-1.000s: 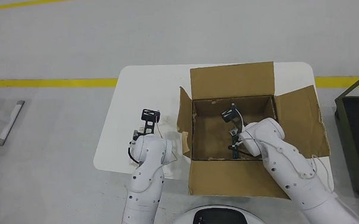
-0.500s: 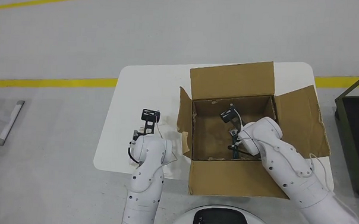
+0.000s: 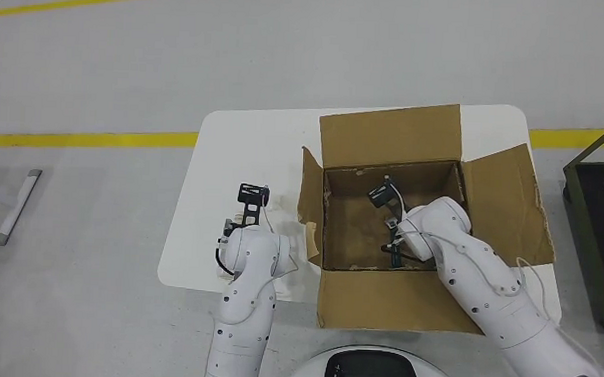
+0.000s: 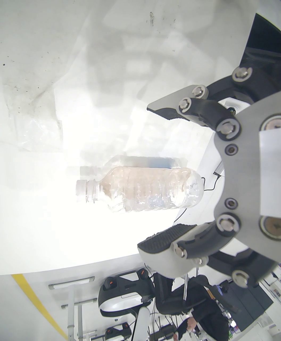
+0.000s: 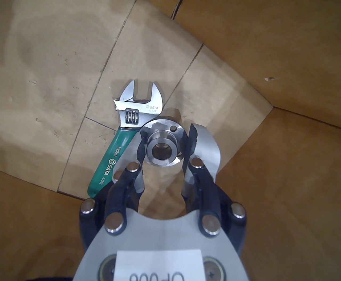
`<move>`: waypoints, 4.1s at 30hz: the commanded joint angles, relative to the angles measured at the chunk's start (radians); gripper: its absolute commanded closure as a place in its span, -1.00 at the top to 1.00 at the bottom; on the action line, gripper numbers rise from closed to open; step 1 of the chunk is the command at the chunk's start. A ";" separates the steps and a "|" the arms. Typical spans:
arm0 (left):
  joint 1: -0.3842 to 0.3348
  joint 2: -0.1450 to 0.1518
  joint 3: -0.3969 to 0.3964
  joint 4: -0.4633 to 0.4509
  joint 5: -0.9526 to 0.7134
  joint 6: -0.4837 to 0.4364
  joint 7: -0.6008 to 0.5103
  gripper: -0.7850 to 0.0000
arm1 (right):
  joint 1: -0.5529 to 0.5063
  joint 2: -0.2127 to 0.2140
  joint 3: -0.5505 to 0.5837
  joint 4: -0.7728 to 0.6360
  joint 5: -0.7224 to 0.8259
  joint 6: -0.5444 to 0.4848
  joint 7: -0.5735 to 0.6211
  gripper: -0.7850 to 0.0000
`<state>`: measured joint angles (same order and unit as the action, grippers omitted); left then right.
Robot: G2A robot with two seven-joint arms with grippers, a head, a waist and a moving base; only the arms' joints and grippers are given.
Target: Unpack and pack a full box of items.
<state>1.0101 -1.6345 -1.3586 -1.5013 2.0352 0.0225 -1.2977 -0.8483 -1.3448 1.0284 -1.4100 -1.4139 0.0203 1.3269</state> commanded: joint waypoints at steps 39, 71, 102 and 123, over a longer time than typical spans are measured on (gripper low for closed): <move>0.000 0.000 0.000 0.000 0.000 0.000 0.000 1.00 | -0.247 0.030 0.478 -0.158 1.141 -0.289 -0.305 -1.00; 0.000 0.000 0.000 0.000 0.000 0.000 0.000 1.00 | -0.684 0.128 1.181 -0.616 0.697 -0.075 -0.386 -1.00; 0.000 0.000 0.000 0.000 0.000 0.000 0.000 1.00 | -0.595 0.164 0.767 -0.473 0.154 -0.030 -0.047 -1.00; 0.000 0.000 0.000 0.000 0.000 0.000 0.000 1.00 | -0.587 0.172 0.761 -0.430 0.190 -0.018 -0.050 -0.15</move>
<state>1.0101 -1.6345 -1.3586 -1.5013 2.0352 0.0225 -1.2977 -1.4371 -1.1731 1.7884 -1.8411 -1.2237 0.0035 1.2768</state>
